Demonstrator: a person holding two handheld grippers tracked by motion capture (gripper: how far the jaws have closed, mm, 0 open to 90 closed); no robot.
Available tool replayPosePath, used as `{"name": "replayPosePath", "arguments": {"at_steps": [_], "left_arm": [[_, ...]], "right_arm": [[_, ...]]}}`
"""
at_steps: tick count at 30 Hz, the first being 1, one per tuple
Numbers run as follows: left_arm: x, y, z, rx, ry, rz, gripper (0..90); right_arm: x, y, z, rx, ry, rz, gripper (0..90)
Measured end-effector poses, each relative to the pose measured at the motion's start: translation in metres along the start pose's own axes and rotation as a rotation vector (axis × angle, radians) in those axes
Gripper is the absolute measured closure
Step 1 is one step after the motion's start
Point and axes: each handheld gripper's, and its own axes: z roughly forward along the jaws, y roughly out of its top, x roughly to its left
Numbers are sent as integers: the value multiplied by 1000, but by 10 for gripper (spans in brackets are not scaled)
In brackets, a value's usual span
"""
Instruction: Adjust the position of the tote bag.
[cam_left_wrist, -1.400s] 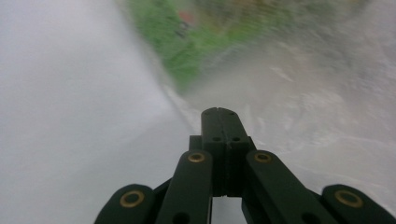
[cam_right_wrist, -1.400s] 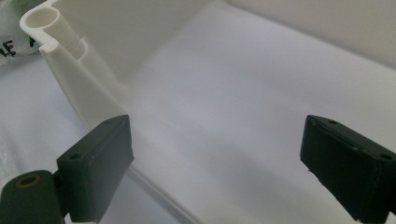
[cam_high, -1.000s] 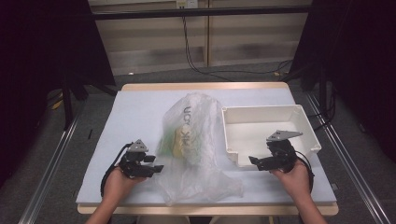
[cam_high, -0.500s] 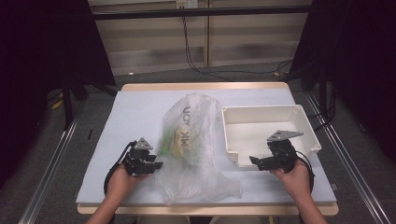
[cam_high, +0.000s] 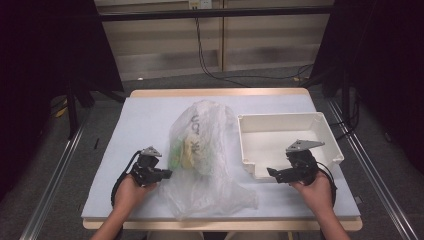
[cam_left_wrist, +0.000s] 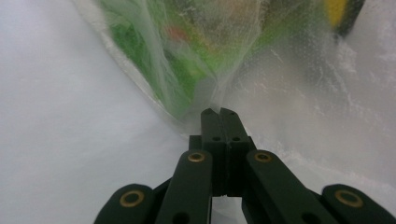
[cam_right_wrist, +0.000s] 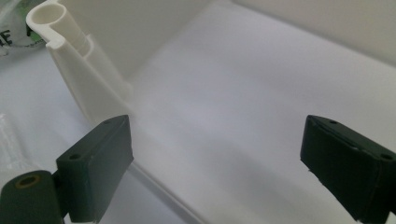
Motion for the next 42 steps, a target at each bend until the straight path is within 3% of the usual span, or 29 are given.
{"name": "replayPosePath", "arguments": {"at_steps": [2,6,14,23,32,42], "left_arm": [[2,0,-2,-14,-8,-12,900],[22,4,-13,-46,8,-35,900],[58,7,-15,-71,-13,-76,900],[81,19,-14,-81,29,-69,900],[106,30,-9,-84,31,-93,900],[118,41,-4,-75,59,-97,900]], "right_arm": [[-1,0,0,-4,2,5,90],[-2,-1,-1,6,-3,10,89],[-1,-2,1,3,-4,11,89],[-1,-2,3,7,4,4,89],[-1,-2,4,13,4,2,89],[0,-3,6,21,11,7,89]]}}
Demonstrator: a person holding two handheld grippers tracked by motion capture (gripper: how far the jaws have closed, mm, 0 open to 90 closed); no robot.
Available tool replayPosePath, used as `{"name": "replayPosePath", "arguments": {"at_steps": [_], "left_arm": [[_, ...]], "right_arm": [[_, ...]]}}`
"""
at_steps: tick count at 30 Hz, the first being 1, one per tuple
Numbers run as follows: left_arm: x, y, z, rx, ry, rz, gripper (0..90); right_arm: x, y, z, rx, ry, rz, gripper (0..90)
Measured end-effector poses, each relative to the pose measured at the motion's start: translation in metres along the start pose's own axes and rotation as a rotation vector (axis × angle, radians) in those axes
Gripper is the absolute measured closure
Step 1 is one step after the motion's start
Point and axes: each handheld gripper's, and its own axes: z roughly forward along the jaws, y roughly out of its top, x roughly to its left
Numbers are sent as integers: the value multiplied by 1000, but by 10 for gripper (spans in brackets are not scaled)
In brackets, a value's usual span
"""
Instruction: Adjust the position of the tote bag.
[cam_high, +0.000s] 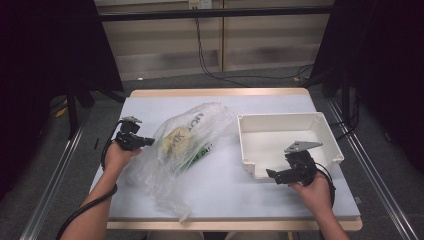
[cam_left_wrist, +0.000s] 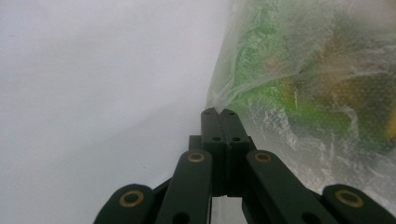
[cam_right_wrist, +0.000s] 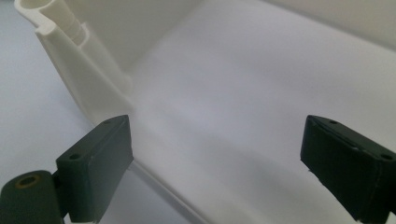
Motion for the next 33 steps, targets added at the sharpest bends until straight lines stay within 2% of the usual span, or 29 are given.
{"name": "replayPosePath", "arguments": {"at_steps": [2,3,6,8,10,11,13,14,16,18,19,23,25,26,27,28,30,31,33], "left_arm": [[1,0,-1,-4,17,13,900],[1,0,-2,-4,3,8,900],[0,-3,-6,-19,9,6,885],[0,-6,-9,-28,17,4,786],[-1,-8,-15,-28,17,12,683],[-2,-9,-19,-42,36,14,639],[-5,-11,-27,-79,47,6,539],[-6,-12,-32,-92,44,1,524],[-8,-14,-39,-101,64,5,464],[-12,-17,-46,-93,45,17,436],[-15,-19,-49,-107,43,9,411],[-30,-31,-56,-89,20,16,387],[-36,-37,-54,-75,27,3,357],[-40,-40,-53,-53,35,4,327],[-44,-43,-51,-37,24,6,320],[-46,-45,-49,-29,36,4,321],[-48,-50,-48,-16,48,-6,314],[-49,-53,-46,-23,18,-42,326],[-49,-56,-44,-26,4,-54,371]], "right_arm": [[0,0,0,-1,1,-7,89],[0,1,0,-2,-1,-5,89],[1,1,0,-4,-1,-7,89],[1,2,0,-6,1,3,89],[1,3,-1,-13,4,-10,89],[1,3,-2,-12,-4,-3,89],[2,4,-4,-18,0,1,89],[2,5,-5,-19,0,0,89],[4,6,-4,-18,-1,0,89],[6,7,-3,-17,6,-12,89],[7,8,-3,-17,6,-17,89],[10,10,-2,-18,4,-16,89],[9,10,-1,-22,11,-19,89],[9,10,-2,-19,11,-15,89],[8,10,-1,-18,9,-18,89],[8,10,-1,-18,10,-19,89],[8,10,-1,-15,9,-18,89],[8,10,-1,-15,9,-15,89],[7,9,-1,-23,10,-25,90]]}}
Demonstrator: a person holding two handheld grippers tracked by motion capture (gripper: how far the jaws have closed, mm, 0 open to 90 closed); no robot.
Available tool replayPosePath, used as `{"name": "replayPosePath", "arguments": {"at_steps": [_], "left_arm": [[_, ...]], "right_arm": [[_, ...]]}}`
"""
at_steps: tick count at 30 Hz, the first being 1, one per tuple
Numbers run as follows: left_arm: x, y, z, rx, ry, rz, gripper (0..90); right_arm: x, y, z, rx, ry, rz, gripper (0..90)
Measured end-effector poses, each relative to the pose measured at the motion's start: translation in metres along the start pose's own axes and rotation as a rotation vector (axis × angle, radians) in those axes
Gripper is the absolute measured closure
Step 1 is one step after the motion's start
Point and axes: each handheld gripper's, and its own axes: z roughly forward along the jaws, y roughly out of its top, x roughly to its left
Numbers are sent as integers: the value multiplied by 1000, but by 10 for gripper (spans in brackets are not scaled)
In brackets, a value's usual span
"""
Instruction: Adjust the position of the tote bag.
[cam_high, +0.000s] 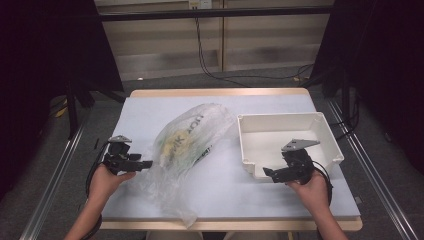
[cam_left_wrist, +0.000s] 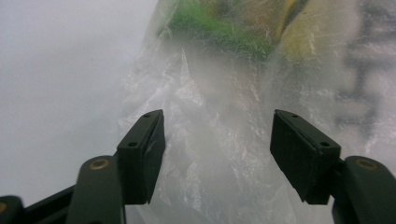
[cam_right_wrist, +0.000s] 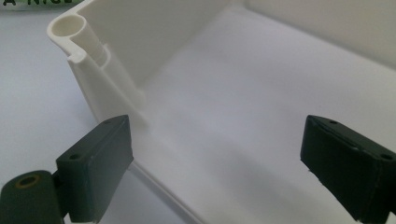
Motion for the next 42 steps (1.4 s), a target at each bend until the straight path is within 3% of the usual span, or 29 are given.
{"name": "replayPosePath", "arguments": {"at_steps": [2,5,10,12,17,19,26,28,30,31,36,38,42], "left_arm": [[0,-1,2,23,-10,2,470],[2,-2,6,29,-9,-13,535],[1,-1,8,24,10,8,845],[2,1,8,30,3,-20,900],[9,6,7,24,1,-36,900],[13,11,9,20,28,-29,900],[34,24,14,-14,51,-63,900],[39,27,15,-8,56,-46,900],[40,30,19,-25,65,-69,900],[43,31,19,-11,60,-49,900],[48,38,21,-22,78,-51,900],[52,46,22,-20,89,-31,900],[58,58,23,-28,89,-25,900]], "right_arm": [[-1,0,0,1,-3,4,89],[-1,0,-1,3,-2,14,89],[-2,0,-2,-2,-6,12,90],[-3,0,-2,-5,-9,9,90],[-2,0,-3,-3,-8,5,90],[-1,0,-3,-5,-7,5,90],[-3,-1,-3,-3,-8,-2,90],[-3,-1,-3,-5,-8,-2,90],[-3,-1,-2,0,-9,11,89],[-3,-1,-1,-2,-8,1,90],[-2,3,1,-2,7,-6,97],[-1,7,2,-9,17,-6,99],[3,19,1,-45,29,-42,117]]}}
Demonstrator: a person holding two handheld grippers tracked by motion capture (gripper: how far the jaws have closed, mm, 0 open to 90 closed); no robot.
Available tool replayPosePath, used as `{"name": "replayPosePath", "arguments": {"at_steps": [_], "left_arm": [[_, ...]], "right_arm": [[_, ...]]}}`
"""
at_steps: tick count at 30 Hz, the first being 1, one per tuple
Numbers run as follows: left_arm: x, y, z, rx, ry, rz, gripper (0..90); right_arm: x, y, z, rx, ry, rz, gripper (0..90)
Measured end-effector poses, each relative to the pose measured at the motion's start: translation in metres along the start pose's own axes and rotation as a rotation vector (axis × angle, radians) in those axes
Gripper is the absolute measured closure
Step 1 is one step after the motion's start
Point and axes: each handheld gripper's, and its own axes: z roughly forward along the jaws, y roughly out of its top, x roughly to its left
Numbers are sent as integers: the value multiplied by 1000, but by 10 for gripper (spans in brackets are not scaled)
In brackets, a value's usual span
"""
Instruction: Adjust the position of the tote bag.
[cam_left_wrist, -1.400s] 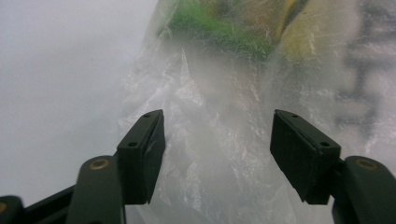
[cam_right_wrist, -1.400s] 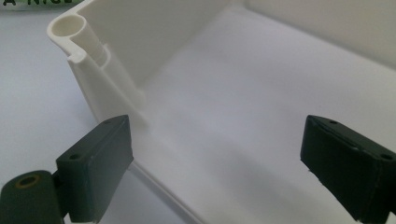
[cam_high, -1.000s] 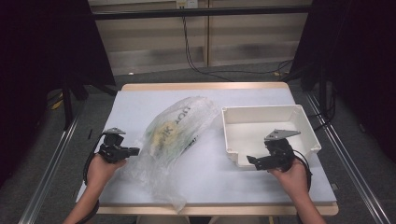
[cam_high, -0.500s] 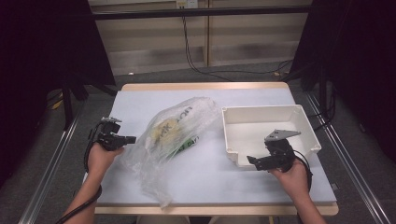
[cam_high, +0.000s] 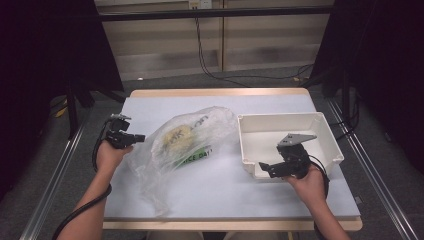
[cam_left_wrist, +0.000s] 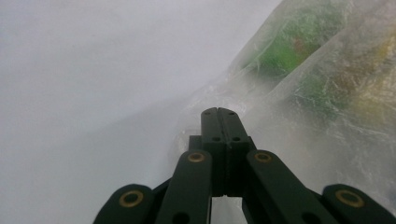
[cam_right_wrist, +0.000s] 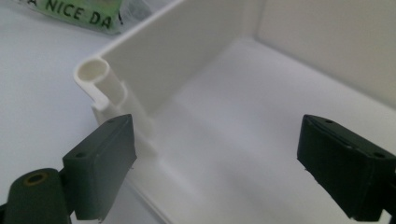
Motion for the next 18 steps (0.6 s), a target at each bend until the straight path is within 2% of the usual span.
{"name": "replayPosePath", "arguments": {"at_steps": [1,2,9,10,11,12,13,14,15,16,18], "left_arm": [[0,2,1,-6,3,-4,900],[2,3,0,5,3,14,900],[2,6,0,-18,-14,1,898],[2,5,-2,-36,-10,-5,828],[2,4,-5,-31,-8,-7,758],[1,3,-7,-34,-7,-6,752],[1,2,-9,-37,-4,6,728],[0,1,-12,-47,-5,-3,695],[-1,-1,-17,-47,10,8,646],[-2,-2,-20,-54,2,-2,630],[-4,-4,-26,-64,4,1,575]], "right_arm": [[0,3,0,-6,0,-5,120],[0,5,0,-13,0,-15,124],[6,23,8,-36,10,-68,164],[7,26,9,-36,9,-75,165],[7,29,10,-40,28,-67,164],[8,32,11,-41,28,-67,164],[9,35,11,-34,6,-71,165],[9,38,10,-37,0,-80,171],[9,41,9,-46,6,-77,172],[9,45,9,-54,11,-69,174],[11,50,11,-50,15,-85,173]]}}
